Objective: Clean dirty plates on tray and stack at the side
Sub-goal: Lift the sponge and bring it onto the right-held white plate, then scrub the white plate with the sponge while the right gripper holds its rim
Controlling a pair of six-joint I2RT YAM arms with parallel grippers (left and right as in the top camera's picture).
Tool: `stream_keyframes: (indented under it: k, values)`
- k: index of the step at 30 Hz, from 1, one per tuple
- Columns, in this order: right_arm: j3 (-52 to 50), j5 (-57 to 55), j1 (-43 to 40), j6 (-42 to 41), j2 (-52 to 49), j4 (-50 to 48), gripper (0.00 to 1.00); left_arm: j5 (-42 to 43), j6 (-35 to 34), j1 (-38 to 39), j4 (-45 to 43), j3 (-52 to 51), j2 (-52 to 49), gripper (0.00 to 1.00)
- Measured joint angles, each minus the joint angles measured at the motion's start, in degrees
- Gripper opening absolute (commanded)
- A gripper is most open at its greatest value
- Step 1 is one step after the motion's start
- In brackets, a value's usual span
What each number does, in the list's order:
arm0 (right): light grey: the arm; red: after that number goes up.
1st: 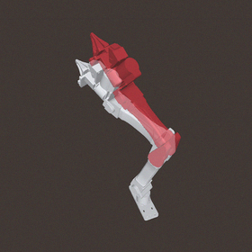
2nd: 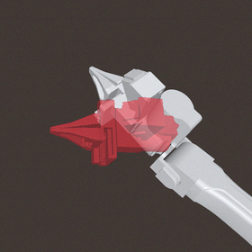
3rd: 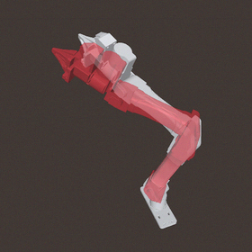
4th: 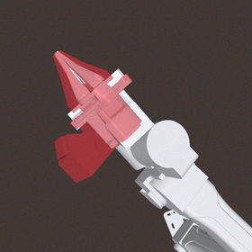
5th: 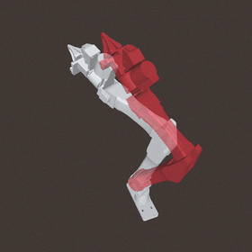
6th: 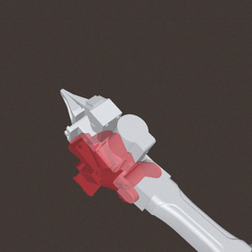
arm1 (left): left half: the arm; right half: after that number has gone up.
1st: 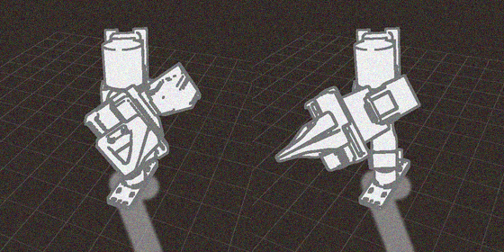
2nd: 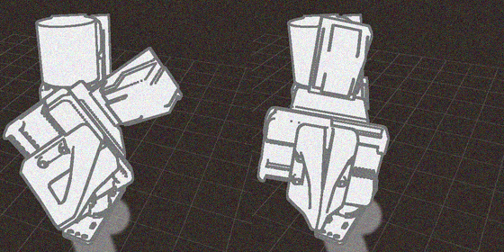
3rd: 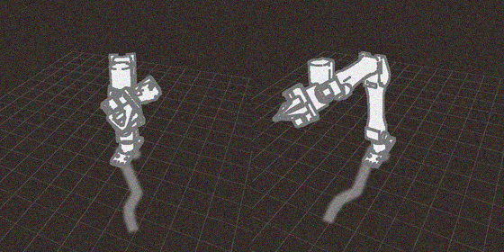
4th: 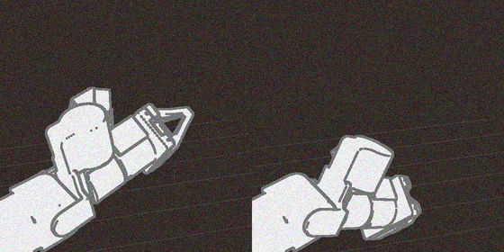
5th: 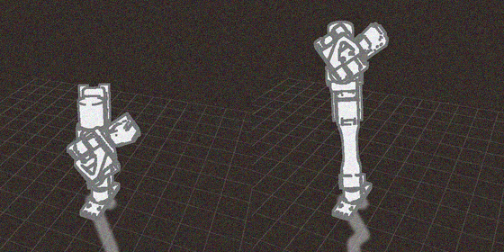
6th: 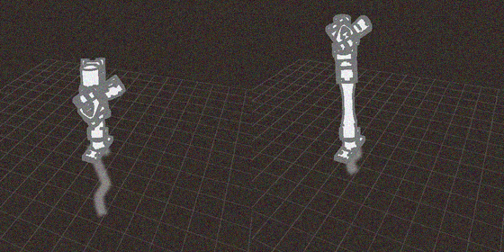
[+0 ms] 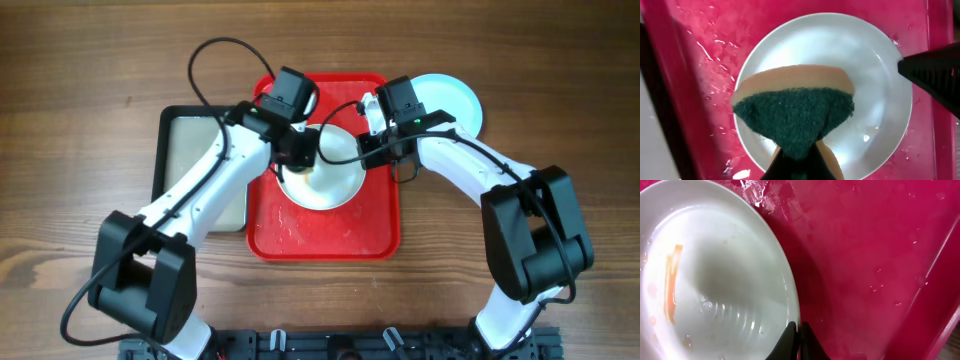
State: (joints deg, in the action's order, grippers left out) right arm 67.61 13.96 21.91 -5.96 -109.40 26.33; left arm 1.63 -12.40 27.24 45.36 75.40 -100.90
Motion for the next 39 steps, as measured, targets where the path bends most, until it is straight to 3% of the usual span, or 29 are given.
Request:
stream_keyframes:
  k: [10,19,32,39]
  values:
    - [0.0,0.2,0.0,0.0,0.0,0.0,0.04,-4.2,-10.5,0.4,0.2,0.0,-7.4,0.04]
    - [0.0,0.2,0.0,0.0,0.0,0.0,0.04,-5.8,-14.5,0.0,-4.1,-3.6,-7.4,0.04]
    - [-0.1,6.6,-0.7,0.3,0.0,0.2,0.04,0.8,-15.0,-1.0,-8.3,-8.7,-7.0,0.04]
    - [-0.2,7.6,-0.7,0.3,0.0,0.2,0.04,12.7,-15.0,-1.0,-12.4,-9.6,-7.0,0.04]
